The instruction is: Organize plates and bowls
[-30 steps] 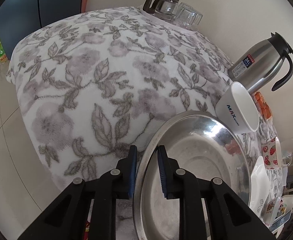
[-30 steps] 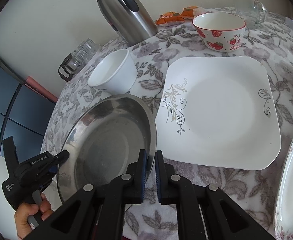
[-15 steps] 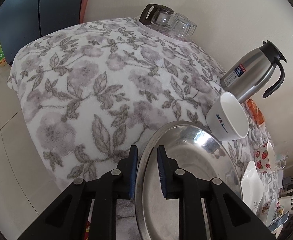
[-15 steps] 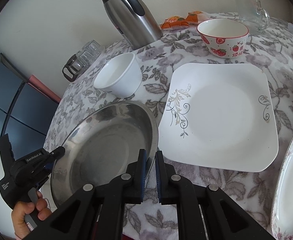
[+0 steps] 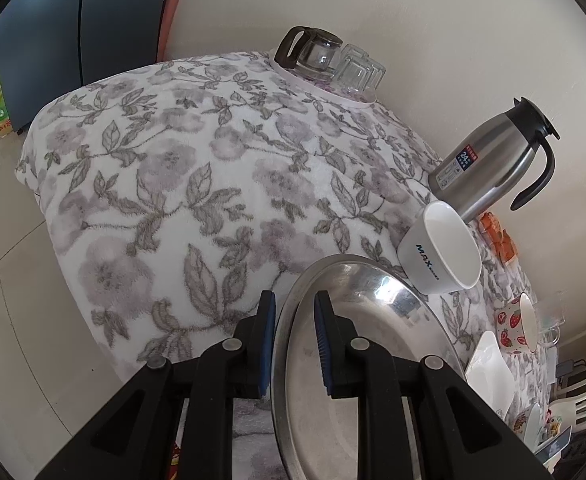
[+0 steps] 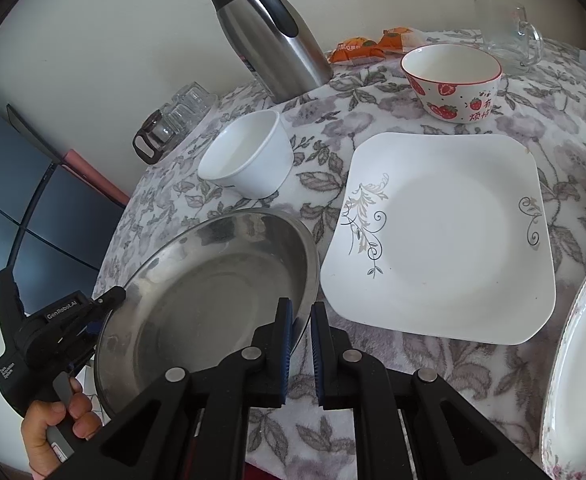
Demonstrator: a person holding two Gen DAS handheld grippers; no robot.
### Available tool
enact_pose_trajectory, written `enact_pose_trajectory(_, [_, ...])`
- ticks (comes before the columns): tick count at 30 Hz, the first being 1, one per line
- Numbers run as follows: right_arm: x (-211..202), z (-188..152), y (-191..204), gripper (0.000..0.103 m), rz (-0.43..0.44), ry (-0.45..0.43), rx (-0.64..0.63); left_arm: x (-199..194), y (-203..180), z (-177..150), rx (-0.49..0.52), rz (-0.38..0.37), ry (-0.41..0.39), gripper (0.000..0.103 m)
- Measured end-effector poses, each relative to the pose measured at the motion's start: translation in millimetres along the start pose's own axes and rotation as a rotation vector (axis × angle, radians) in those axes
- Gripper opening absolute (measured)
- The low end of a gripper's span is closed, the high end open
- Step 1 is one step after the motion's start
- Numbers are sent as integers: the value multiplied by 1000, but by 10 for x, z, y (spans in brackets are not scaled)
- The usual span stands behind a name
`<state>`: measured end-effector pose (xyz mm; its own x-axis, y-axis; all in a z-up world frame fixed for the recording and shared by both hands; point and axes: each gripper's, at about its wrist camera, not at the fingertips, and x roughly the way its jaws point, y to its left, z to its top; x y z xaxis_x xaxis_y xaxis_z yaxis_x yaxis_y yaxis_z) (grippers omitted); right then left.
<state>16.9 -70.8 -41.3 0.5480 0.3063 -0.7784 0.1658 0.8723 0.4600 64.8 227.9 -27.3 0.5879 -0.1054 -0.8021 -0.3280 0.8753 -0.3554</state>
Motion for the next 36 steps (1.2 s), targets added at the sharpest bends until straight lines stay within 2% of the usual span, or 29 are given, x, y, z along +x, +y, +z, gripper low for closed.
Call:
enact_pose_trajectory(16, [-516, 132, 46, 10, 59, -137, -24, -479, -234, 53, 44, -113, -150, 20])
enact_pose_trajectory(26, [-787, 225, -310, 10, 44, -204, 29, -481, -660, -60, 115, -174, -127, 20])
enact_pose_trajectory(36, [-1023, 267, -905, 10, 8, -260, 141, -394, -1289, -331, 254, -200, -81, 20])
